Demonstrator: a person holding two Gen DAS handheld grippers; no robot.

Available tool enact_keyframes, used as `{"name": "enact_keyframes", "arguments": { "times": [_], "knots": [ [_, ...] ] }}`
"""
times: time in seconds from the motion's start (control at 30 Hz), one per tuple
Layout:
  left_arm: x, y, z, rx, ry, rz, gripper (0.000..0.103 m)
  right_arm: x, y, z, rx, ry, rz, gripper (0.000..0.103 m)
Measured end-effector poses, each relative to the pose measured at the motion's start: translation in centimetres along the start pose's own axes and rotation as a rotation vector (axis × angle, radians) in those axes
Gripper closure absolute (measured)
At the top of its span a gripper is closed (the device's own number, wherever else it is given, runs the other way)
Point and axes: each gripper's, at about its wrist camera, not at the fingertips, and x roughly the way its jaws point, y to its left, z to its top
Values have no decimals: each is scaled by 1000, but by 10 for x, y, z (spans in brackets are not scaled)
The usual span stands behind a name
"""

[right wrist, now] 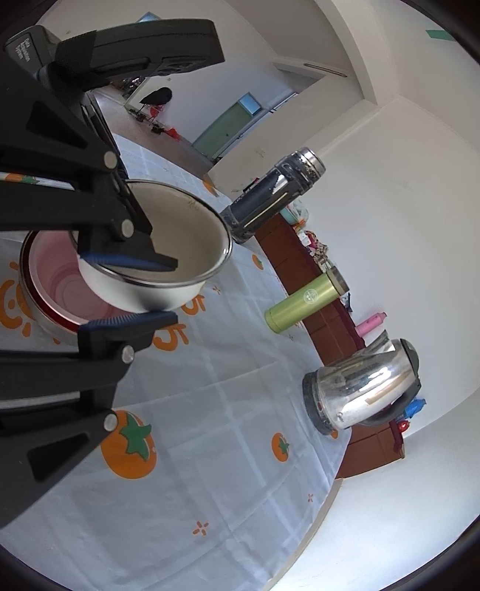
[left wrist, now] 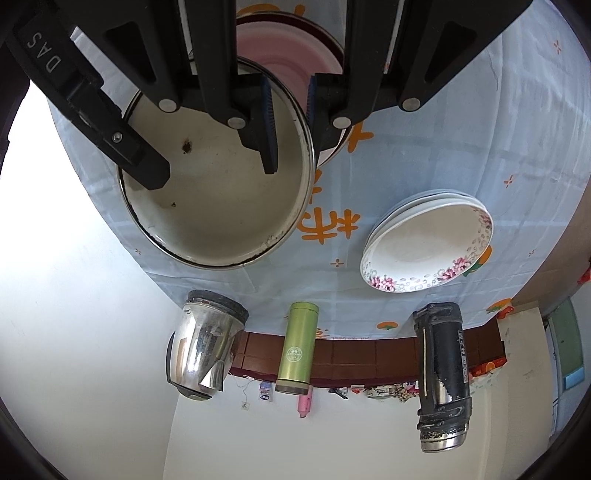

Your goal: Organize plates and bowls

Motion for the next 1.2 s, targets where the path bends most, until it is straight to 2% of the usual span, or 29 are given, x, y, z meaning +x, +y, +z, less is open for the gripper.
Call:
{"name": "enact_keyframes", "arguments": {
  "times": [0.23,0.6,0.93,1.2],
  "knots": [
    [3,11,-10,-34,15,3,87,8,4,-7,-12,47,1,81],
    [1,17,-20,-19,-1,53,87,20,13,-20,-65,114,-27,80],
    [5,18,-24,-15,16,54,87,22,14,-27,-87,142,-38,80],
    [2,15,-24,-9,14,56,87,17,10,-28,-72,154,-13,79]
  ]
}}
